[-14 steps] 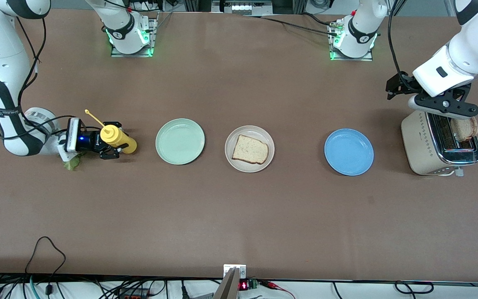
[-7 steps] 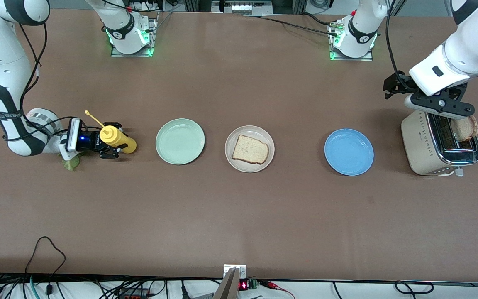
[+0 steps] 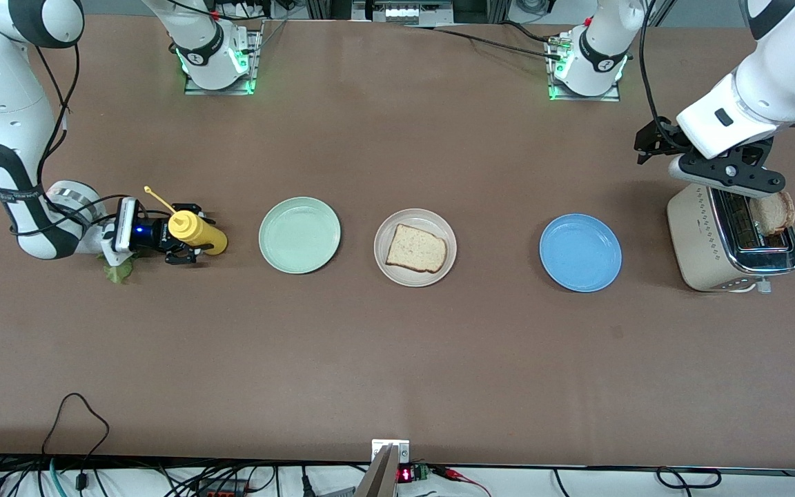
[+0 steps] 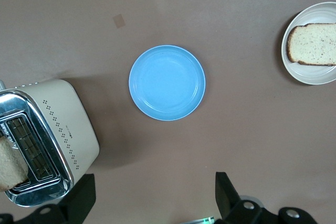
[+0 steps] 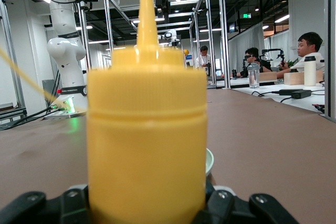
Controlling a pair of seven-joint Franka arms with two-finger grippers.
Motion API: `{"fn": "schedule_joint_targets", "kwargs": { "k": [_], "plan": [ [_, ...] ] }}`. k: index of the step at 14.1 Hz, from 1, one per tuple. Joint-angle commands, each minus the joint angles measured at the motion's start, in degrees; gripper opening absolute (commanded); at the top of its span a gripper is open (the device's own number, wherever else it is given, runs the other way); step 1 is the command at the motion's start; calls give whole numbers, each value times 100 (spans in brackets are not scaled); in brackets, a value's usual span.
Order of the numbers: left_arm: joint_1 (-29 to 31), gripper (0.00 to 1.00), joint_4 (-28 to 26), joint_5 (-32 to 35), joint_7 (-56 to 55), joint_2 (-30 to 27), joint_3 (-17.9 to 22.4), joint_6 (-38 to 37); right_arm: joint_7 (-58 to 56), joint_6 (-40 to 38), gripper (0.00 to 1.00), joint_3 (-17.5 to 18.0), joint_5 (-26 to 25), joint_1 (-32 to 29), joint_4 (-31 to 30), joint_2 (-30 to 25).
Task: Make sandwich in beige plate with both arms
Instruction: 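Carry the yellow bottle back and set it down with the right gripper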
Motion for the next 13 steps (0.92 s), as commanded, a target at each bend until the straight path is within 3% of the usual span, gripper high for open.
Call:
{"fn": "schedule_joint_targets", "kwargs": {
  "k": [1, 9, 13],
  "plan": [
    [13, 100, 121, 107, -61, 27, -8, -87, -2, -50, 100, 8, -134, -82, 68, -31],
    [-5, 100, 121, 107, -61, 26, -26, -114, 68, -138, 100, -458, -696, -144, 234, -153],
    [30, 100, 95, 107, -61, 18, -17, -149, 374, -226, 100, -940, -1345, -153, 383, -679]
  ]
}}
